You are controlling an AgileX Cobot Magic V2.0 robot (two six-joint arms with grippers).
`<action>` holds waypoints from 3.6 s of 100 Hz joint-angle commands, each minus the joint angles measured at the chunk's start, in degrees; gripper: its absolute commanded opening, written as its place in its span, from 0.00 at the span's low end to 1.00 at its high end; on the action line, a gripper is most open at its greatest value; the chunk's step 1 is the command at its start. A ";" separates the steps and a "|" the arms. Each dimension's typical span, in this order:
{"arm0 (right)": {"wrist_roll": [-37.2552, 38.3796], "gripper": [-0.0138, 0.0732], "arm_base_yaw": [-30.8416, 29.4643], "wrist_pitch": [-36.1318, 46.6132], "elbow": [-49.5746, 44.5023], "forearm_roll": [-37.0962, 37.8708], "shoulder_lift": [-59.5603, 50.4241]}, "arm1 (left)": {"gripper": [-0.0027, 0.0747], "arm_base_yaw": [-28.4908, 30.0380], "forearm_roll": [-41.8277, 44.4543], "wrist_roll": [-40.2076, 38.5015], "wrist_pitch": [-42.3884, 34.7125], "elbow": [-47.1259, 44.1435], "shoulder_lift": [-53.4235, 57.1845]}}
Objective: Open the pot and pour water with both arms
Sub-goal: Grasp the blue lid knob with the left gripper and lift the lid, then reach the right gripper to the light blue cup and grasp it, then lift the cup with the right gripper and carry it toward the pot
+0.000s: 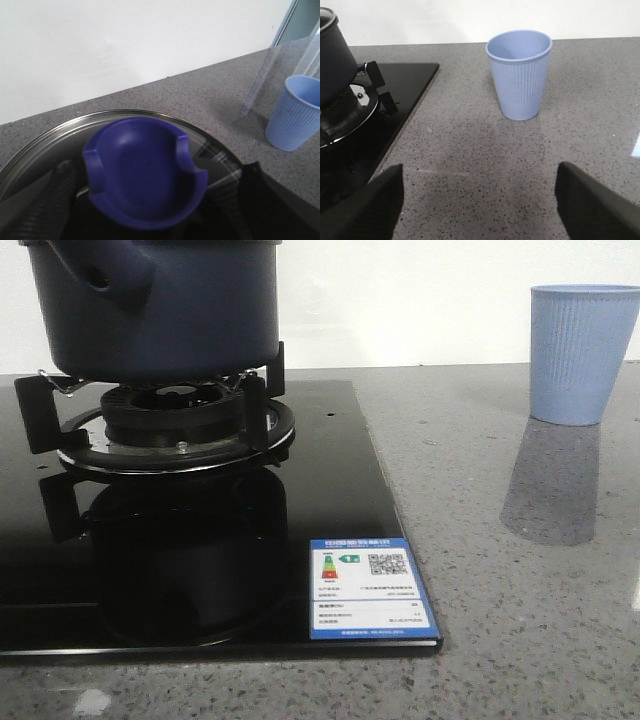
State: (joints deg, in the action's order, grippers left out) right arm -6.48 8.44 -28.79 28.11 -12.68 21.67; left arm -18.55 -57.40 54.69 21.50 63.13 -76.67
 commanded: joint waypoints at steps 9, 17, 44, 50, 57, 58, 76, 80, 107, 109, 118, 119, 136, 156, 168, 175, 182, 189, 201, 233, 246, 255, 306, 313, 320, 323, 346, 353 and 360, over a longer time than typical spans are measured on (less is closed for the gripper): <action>-0.54 0.78 0.01 4.89 2.09 -0.46 0.95 | 0.79 -0.58 -1.78 0.61 -1.49 2.57 0.02; -0.54 0.78 0.01 4.89 2.09 -0.46 0.95 | 0.73 -0.58 -1.78 0.61 -1.49 2.57 0.02; -0.54 0.78 0.01 4.89 2.09 -0.46 0.95 | 0.48 -0.58 -1.78 0.61 -1.49 2.57 0.02; -0.54 0.78 0.01 4.89 2.09 -0.46 0.95 | 0.48 -0.58 -1.78 0.61 -1.49 2.57 0.02; -0.54 0.78 0.01 4.89 2.09 -0.46 0.95 | 0.48 -0.58 -1.78 0.61 -1.49 2.57 0.02; -0.54 0.78 0.01 4.89 2.09 -0.46 0.95 | 0.48 -0.58 -1.78 0.61 -1.49 2.57 0.02; -0.54 0.78 0.01 4.89 2.09 -0.46 0.95 | 0.48 -0.58 -1.78 0.61 -1.49 2.69 0.02; -0.54 0.78 0.01 4.89 2.09 -0.46 0.95 | 0.48 -0.58 -1.78 0.61 -1.49 2.81 0.02; -0.54 0.78 0.01 4.89 2.09 -0.30 1.22 | 0.48 -0.47 -1.68 0.61 -1.71 5.63 1.38; -0.54 0.78 0.01 4.89 2.09 0.03 1.22 | 0.48 -0.46 -1.68 0.61 -1.70 5.79 1.53; -0.54 0.78 0.01 5.15 2.09 1.05 1.22 | 0.48 0.17 -1.54 0.61 -2.28 5.96 2.51; -0.54 0.78 0.01 5.29 2.09 1.05 1.22 | 0.48 0.19 -1.54 0.61 -2.39 5.96 2.68; -0.54 0.78 0.01 7.34 2.09 1.29 1.33 | 0.48 2.60 -1.31 0.61 -2.42 5.96 4.98; -0.54 0.78 0.01 9.68 2.09 1.29 5.64 | 0.48 6.82 -1.31 0.61 -2.42 5.96 8.07; -0.54 0.78 0.01 15.24 2.09 1.92 10.98 | 0.48 9.36 -1.31 0.61 -2.42 5.96 9.64; -0.54 0.78 0.01 19.47 2.09 2.05 14.66 | 0.48 10.64 -1.31 0.61 -2.42 5.96 10.29; -0.54 0.78 0.01 23.87 2.09 2.05 18.90 | 0.48 11.75 -1.31 0.61 -2.42 5.96 10.83; -0.54 0.78 0.01 27.98 2.09 2.05 23.34 | 0.48 12.52 -1.31 0.61 -2.42 5.96 11.23; -0.54 0.78 0.13 35.38 2.09 2.05 30.52 | 0.48 13.21 -1.31 0.61 -2.42 5.96 12.00; 1.18 0.78 0.47 51.46 2.09 2.05 46.00 | 0.48 13.33 -1.55 0.61 -2.75 5.96 12.55; 4.43 0.78 0.47 56.51 2.34 4.91 49.74 | 0.48 13.33 -1.77 0.61 -2.75 5.96 12.55; 6.07 0.78 0.47 58.38 3.27 7.25 52.28 | 0.48 13.33 -1.77 0.61 -2.75 5.96 12.55; 6.07 0.78 0.47 66.99 8.74 8.12 64.85 | 0.48 13.33 -1.85 0.61 -2.75 5.96 12.55; 6.07 0.78 0.47 68.16 8.93 8.12 65.93 | 0.48 13.33 -1.85 0.61 -2.75 5.96 12.55; 6.07 0.78 0.47 69.84 8.93 8.12 66.74 | 0.48 13.33 -1.85 0.61 -2.75 5.96 12.55; 6.07 0.78 0.47 70.42 8.93 8.12 66.99 | 0.48 13.33 -1.85 0.61 -2.75 5.96 12.55; 5.97 0.78 0.23 74.60 8.93 8.12 67.63 | 0.48 13.33 -1.85 0.61 -2.75 5.96 12.55; 5.97 0.78 -0.30 74.97 9.04 8.12 67.63 | 0.48 13.33 -1.85 0.61 -2.75 5.96 12.55; 5.97 0.78 -0.72 74.73 9.34 8.12 67.97 | 0.48 13.33 -1.85 0.61 -2.75 5.96 12.55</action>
State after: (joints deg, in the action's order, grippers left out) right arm -0.46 8.49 40.48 35.45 -5.42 90.97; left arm -5.36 -56.78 55.25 22.38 66.67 -65.88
